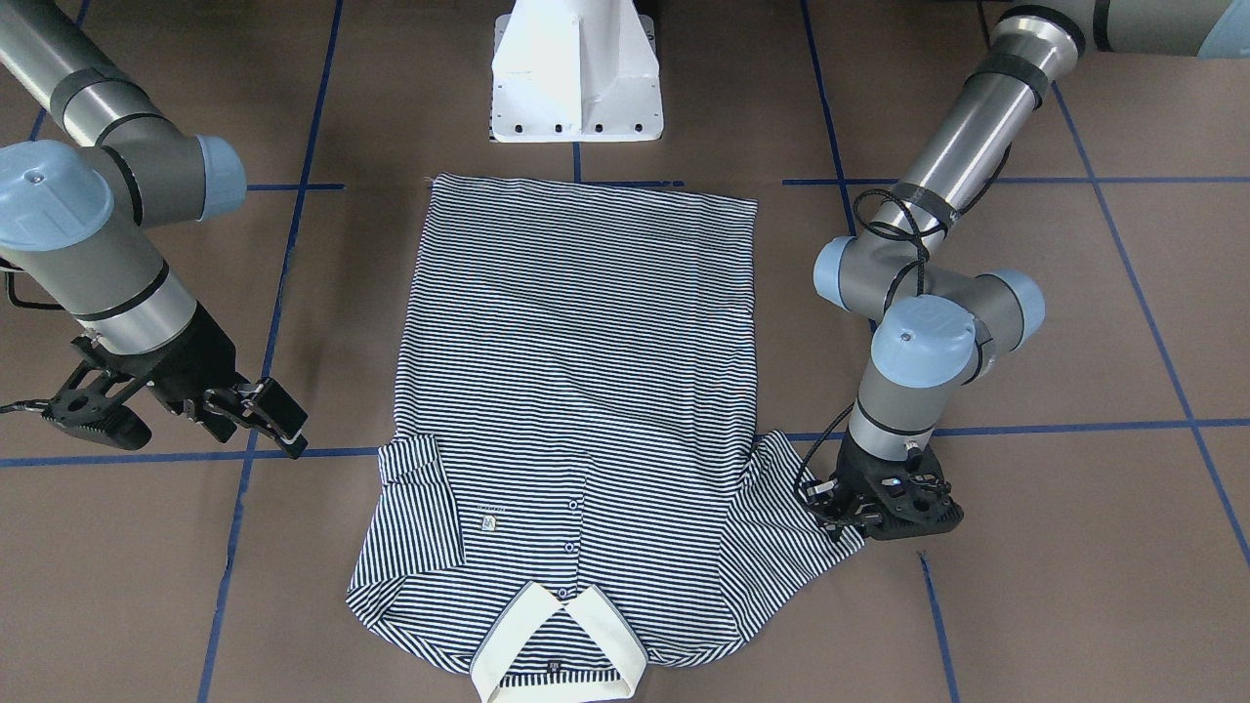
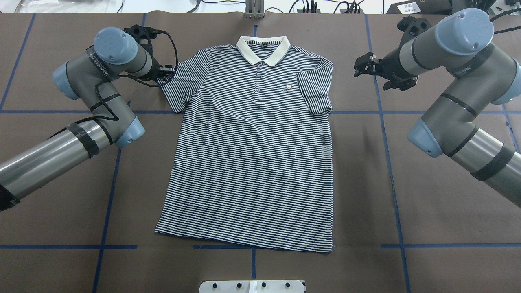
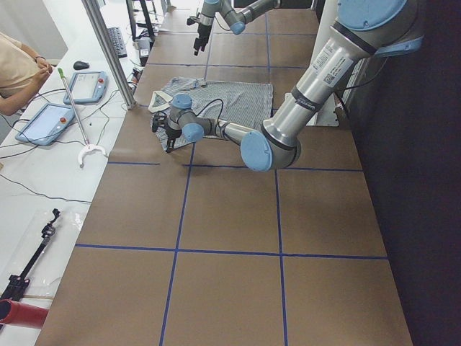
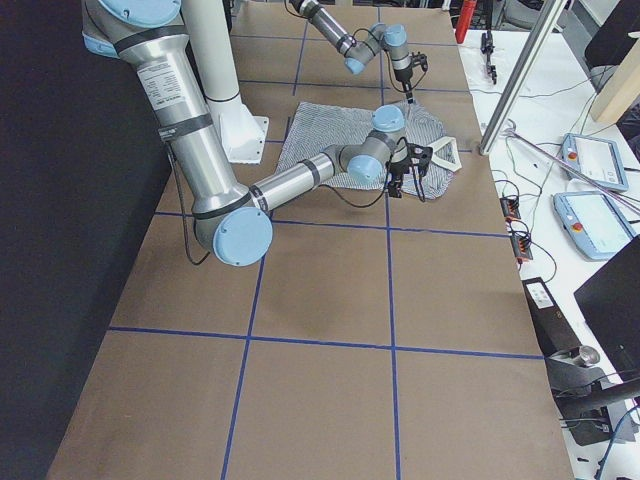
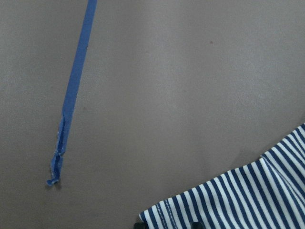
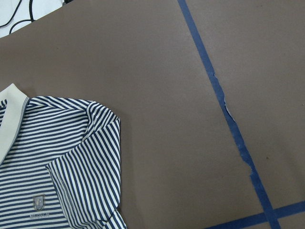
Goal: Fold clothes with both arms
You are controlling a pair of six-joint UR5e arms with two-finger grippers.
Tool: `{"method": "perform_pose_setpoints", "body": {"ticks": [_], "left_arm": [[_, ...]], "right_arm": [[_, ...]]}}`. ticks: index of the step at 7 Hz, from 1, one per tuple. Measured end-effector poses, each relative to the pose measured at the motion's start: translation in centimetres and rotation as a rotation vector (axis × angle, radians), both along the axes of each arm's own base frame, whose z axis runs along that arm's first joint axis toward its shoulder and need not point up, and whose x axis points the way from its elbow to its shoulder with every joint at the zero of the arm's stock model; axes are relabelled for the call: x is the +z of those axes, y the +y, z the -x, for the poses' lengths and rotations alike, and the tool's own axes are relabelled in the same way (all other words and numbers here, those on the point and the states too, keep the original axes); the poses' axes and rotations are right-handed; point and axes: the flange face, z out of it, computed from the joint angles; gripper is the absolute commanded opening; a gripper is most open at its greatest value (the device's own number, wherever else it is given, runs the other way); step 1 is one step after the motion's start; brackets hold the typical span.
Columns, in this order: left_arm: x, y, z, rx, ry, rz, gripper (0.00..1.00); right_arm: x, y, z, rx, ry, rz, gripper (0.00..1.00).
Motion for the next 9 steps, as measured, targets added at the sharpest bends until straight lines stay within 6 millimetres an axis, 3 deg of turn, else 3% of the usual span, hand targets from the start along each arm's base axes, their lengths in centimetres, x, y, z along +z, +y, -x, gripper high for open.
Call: {"method": "perform_pose_setpoints", "body": {"ticks": [2, 5, 7, 9], "left_arm": [[-2.8, -0.4, -0.1, -0.001, 0.032, -0.024, 0.00], [-10.1, 0.8, 0.0, -0.032, 0.091, -0.013, 0.00], [-12.9, 1.9, -2.9, -0.050, 0.110, 0.018, 0.00], [-14.7, 1.1, -7.1, -0.085, 0.083, 0.031, 0.00]], "right_arm": [[0.1, -0.1, 0.1, 0.002, 0.003, 0.002, 1.00], [-0.1, -0.1, 0.1, 0.003, 0.001, -0.003, 1.00], [-0.3, 0.0, 0.0, 0.003, -0.001, -0.005, 1.00], [-0.5, 0.1, -0.1, 0.004, -0.004, -0.006, 1.00]]}}
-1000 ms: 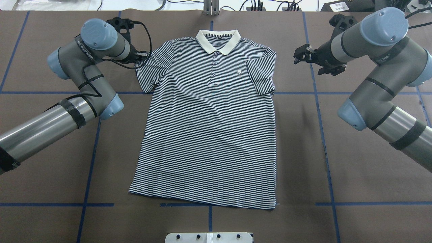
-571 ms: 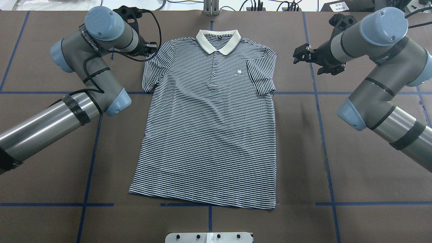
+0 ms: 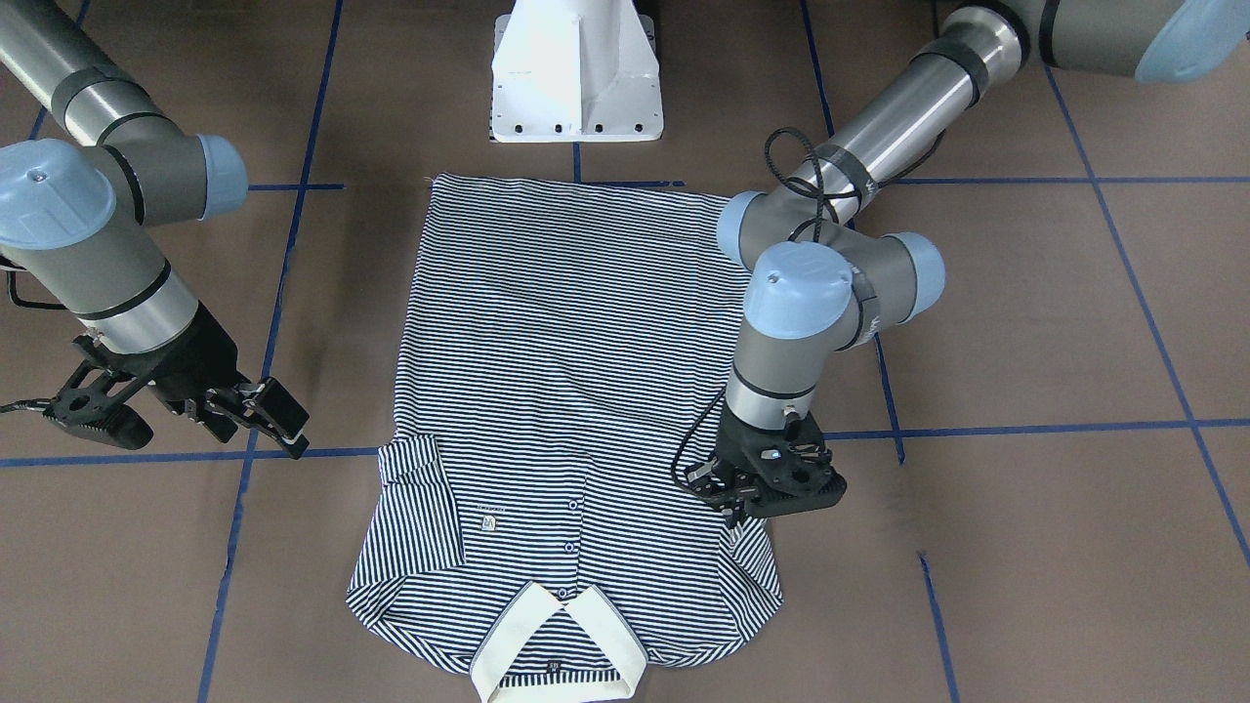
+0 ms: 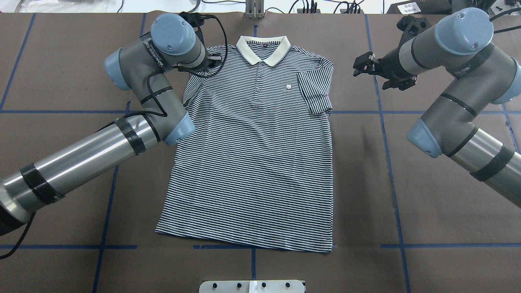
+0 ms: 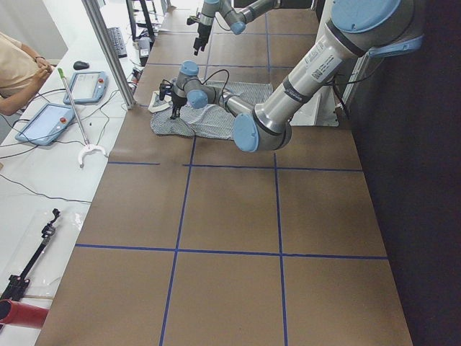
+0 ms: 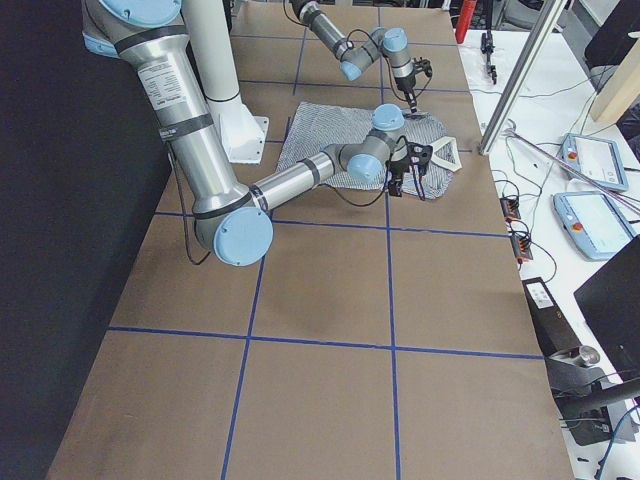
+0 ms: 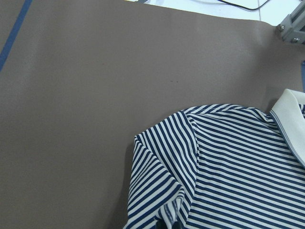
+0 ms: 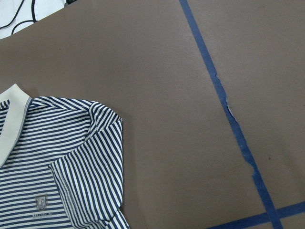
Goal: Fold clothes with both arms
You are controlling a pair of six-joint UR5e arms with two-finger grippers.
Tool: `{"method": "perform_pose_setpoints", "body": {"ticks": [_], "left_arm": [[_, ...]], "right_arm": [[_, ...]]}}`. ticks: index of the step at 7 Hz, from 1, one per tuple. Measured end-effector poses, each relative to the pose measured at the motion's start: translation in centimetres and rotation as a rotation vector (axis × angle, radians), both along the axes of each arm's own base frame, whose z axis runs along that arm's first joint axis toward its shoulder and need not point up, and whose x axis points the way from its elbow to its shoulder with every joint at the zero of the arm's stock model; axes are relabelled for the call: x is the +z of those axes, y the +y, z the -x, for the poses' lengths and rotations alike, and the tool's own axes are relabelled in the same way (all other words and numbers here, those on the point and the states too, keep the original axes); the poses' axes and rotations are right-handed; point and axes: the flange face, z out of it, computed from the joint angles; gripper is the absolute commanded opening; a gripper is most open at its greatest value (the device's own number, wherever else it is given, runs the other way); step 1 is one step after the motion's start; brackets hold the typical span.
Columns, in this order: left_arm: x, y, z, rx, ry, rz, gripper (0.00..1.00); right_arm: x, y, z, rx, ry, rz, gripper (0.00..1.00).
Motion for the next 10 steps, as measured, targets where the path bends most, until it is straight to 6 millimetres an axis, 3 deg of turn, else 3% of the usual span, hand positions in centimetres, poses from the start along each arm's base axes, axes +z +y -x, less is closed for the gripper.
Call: {"method": "perform_pose_setpoints", "body": {"ticks": [1, 4, 6, 7, 8, 10], "left_arm": [[-0.1, -0.3, -0.9, -0.011, -0.010, 0.003, 0.54], [-0.8, 0.8, -2.6, -0.004, -0.004, -0.010, 0.73], [-2.0, 3.8, -0.6, 0.014, 0.062, -0.055, 0.73], [-1.7, 6.3, 1.4, 0.037, 0.102, -0.075, 0.72], [-0.6, 9.0, 4.0, 0.062, 0.133, -0.089, 0.71], [0.8, 14.1, 9.1, 0.127, 0.191, -0.111, 0.72]], "right_arm": [[0.0, 0.0, 0.0, 0.000, 0.000, 0.000, 1.00], [0.2, 0.0, 0.0, 0.004, 0.003, 0.002, 1.00], [0.4, 0.6, -0.2, 0.007, 0.004, -0.001, 1.00], [0.0, 2.5, 0.2, 0.003, -0.011, 0.006, 1.00], [-0.3, 6.6, 1.6, 0.000, -0.035, 0.034, 1.00], [-1.2, 18.9, 6.8, 0.023, -0.051, 0.102, 0.96]]}}
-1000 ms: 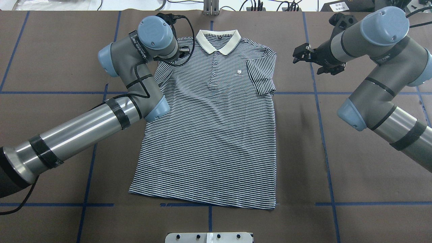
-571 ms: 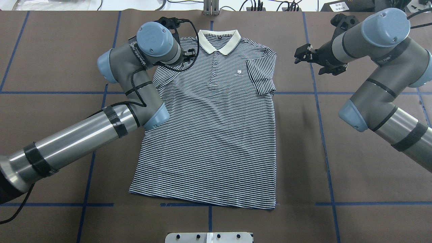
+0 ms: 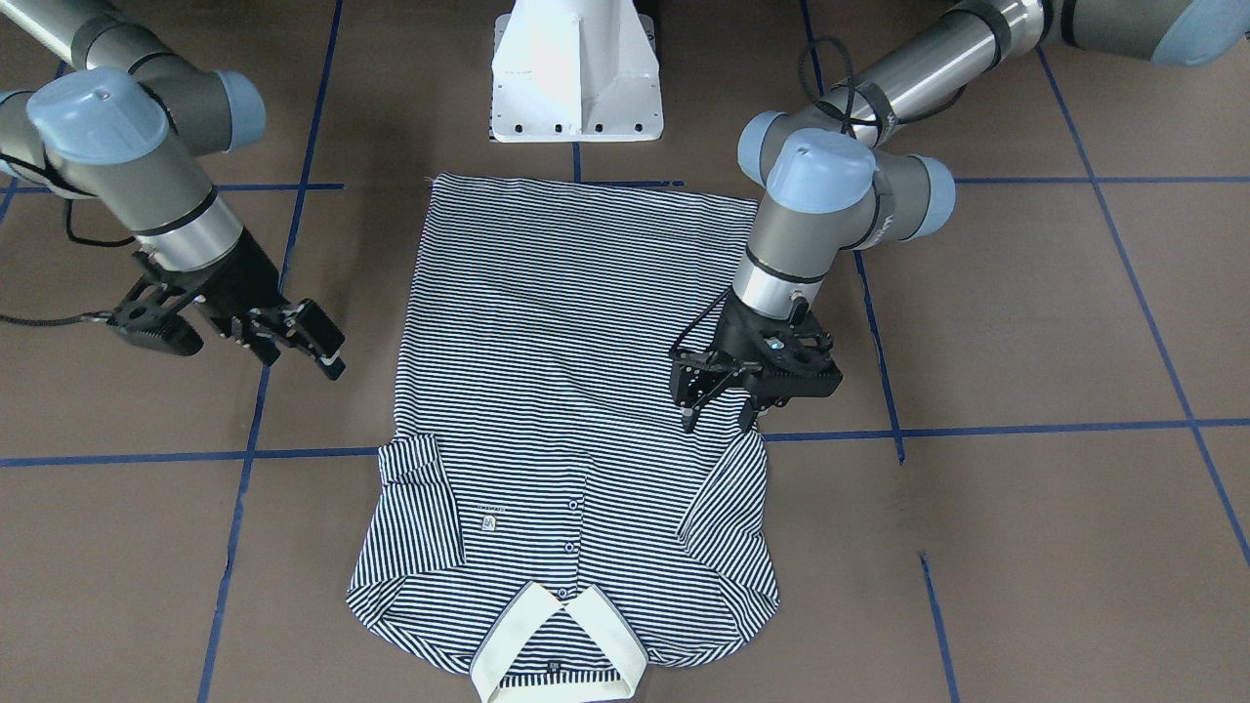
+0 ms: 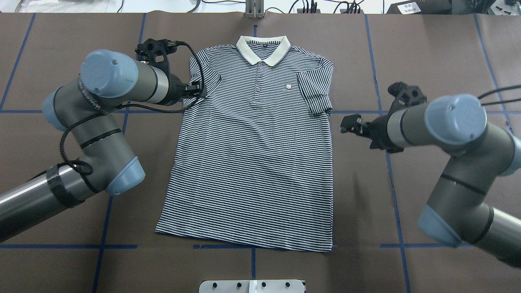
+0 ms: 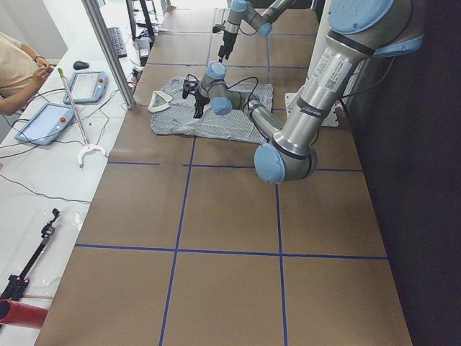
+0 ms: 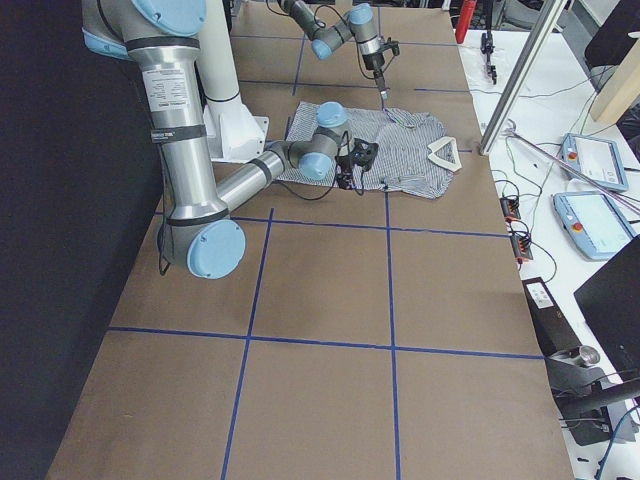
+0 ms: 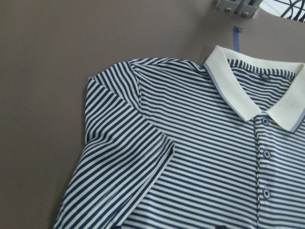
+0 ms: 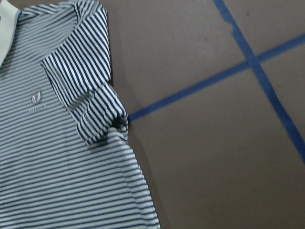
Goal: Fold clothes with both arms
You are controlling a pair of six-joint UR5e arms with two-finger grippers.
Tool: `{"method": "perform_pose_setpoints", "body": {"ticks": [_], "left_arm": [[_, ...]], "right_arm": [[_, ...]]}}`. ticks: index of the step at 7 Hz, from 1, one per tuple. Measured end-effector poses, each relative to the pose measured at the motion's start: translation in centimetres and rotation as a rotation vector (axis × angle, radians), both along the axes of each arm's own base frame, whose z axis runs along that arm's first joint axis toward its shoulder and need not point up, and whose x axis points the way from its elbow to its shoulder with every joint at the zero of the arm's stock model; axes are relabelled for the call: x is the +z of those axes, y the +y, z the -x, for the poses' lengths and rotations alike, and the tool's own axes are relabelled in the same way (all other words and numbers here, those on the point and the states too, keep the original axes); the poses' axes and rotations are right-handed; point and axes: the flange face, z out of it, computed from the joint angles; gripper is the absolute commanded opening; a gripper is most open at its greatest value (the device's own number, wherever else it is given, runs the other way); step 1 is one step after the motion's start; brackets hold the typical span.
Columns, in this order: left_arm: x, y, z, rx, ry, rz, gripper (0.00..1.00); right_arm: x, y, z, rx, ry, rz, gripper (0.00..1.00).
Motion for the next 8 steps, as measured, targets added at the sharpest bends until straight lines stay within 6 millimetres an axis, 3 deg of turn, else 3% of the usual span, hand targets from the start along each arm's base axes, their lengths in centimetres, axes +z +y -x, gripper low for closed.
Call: {"method": "perform_pose_setpoints", "body": {"ticks": [2, 4, 6, 8], "left_arm": [[0.4, 2.0, 1.6, 0.046, 0.022, 0.008, 0.72], [1.3, 2.1, 1.7, 0.037, 0.009, 0.012, 0.73], [2.1, 1.8, 1.4, 0.017, -0.010, 0.015, 0.76], [2.5, 1.7, 1.1, 0.006, -0.022, 0.014, 0.76]], "right_arm": [[-1.7, 10.9, 5.3, 0.015, 0.018, 0.129, 0.89], [-1.9, 19.2, 9.2, 0.036, 0.126, 0.174, 0.86], [-1.6, 24.0, 11.4, 0.059, 0.171, 0.220, 0.79], [-3.0, 25.3, 13.1, 0.076, 0.198, 0.248, 0.73]]}}
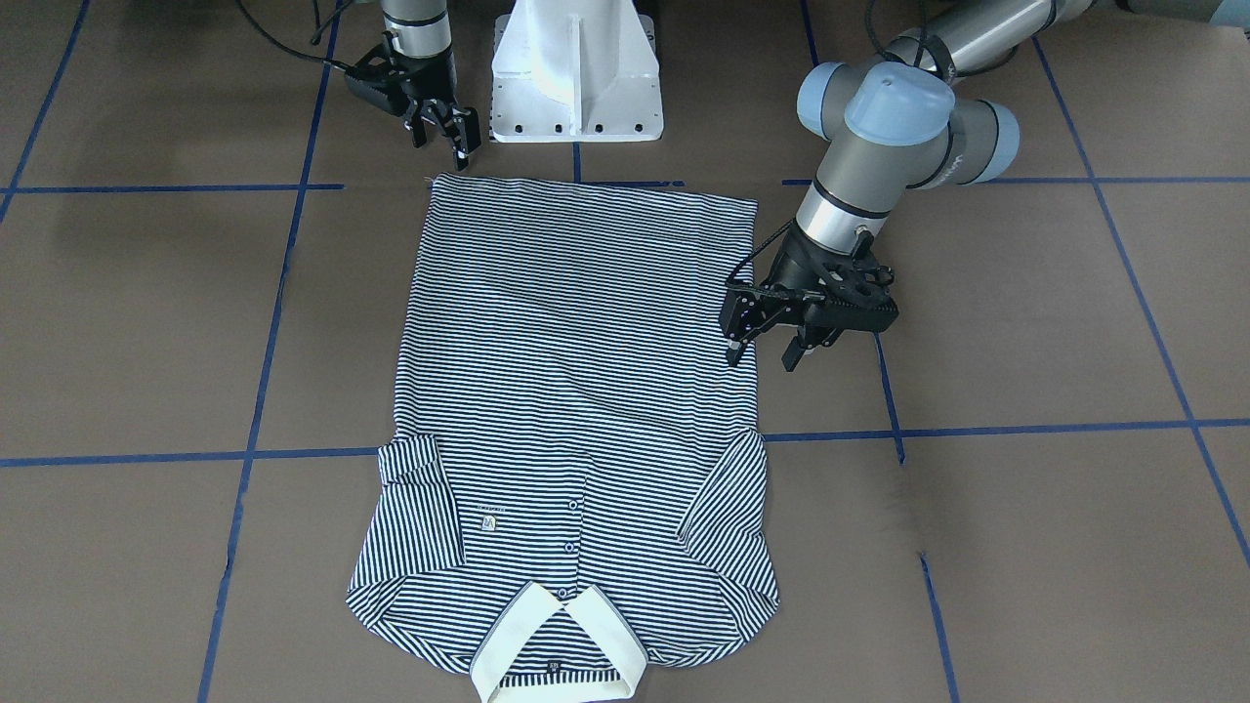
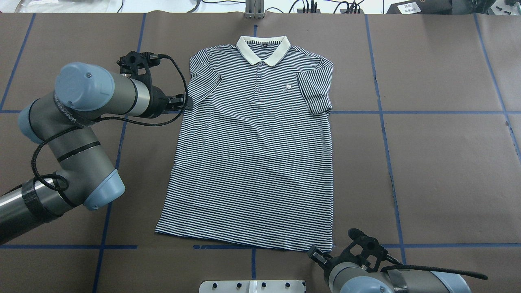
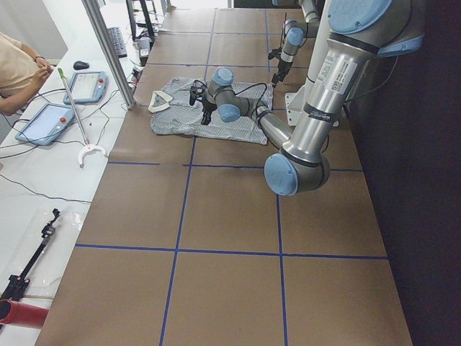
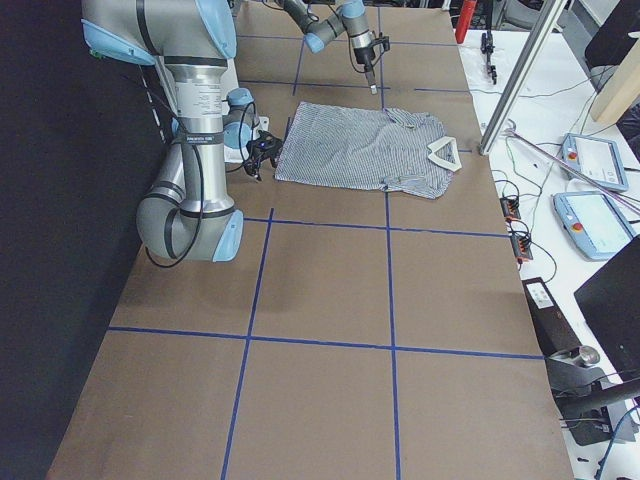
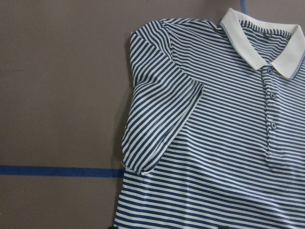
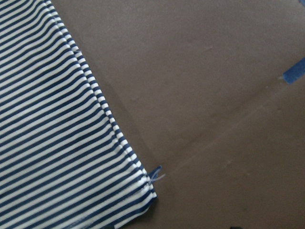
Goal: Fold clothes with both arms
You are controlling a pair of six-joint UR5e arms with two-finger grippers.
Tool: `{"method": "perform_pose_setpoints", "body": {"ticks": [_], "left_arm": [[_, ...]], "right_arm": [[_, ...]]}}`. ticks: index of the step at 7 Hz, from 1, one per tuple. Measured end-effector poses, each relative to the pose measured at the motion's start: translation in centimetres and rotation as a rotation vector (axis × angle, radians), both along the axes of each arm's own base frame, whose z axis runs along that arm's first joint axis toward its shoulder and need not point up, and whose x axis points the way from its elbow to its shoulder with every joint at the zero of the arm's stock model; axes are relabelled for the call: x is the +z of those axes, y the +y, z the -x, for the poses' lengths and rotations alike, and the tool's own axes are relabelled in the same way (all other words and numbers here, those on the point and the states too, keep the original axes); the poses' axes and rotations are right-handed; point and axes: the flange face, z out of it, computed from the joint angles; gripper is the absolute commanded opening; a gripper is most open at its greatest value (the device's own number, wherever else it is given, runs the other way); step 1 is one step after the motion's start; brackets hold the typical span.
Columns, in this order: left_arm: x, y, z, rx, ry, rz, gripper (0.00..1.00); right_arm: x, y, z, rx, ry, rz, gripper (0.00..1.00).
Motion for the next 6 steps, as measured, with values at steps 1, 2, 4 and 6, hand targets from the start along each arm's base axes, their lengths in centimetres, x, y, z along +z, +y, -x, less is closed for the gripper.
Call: {"method": "perform_pose_setpoints", "body": {"ticks": [1, 2, 4, 6], "left_arm": [[0.1, 0.0, 0.0, -0.004, -0.003, -0.001, 0.76], [0.1, 0.0, -0.1, -0.006, -0.005, -0.002, 0.76], [0.1, 0.0, -0.1, -0.007, -0.005, -0.002, 0.76], [0.0, 0.0, 0.0, -0.008, -0.003, -0.002, 0.76]], "right_arm": [[-0.3, -0.2, 0.5, 0.007, 0.012, 0.001, 0.73], [-0.3, -1.1, 0.6, 0.021, 0.021, -0.001, 0.72], [0.0, -2.6, 0.5, 0.045, 0.034, -0.005, 0.71], [0.1, -3.4, 0.6, 0.055, 0.038, -0.006, 0.23]]}}
